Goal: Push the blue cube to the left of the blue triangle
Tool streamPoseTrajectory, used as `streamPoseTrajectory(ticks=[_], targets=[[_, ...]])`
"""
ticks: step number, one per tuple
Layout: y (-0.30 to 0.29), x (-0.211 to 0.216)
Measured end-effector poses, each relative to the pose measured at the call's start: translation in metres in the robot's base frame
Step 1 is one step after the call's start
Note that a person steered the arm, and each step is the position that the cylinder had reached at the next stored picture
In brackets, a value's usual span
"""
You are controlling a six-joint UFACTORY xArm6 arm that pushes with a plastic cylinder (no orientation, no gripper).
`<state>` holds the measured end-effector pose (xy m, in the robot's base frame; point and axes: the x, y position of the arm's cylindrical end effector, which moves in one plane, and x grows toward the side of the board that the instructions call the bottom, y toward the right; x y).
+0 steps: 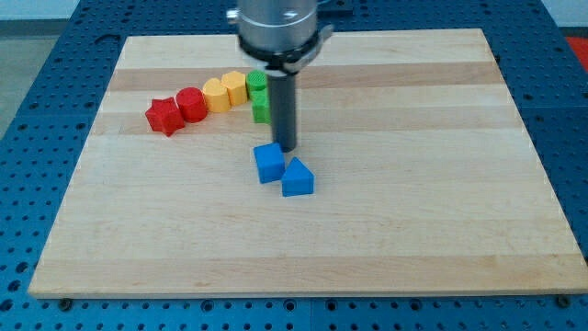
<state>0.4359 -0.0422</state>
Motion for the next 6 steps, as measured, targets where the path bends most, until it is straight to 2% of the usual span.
streamPoseTrajectory(ticks=[1,2,3,4,5,6], targets=[[-0.007,0.013],[-0.010,0.001],[-0.045,-0.006],[-0.085,0.034],[-0.079,0.051],[-0.046,0.050]])
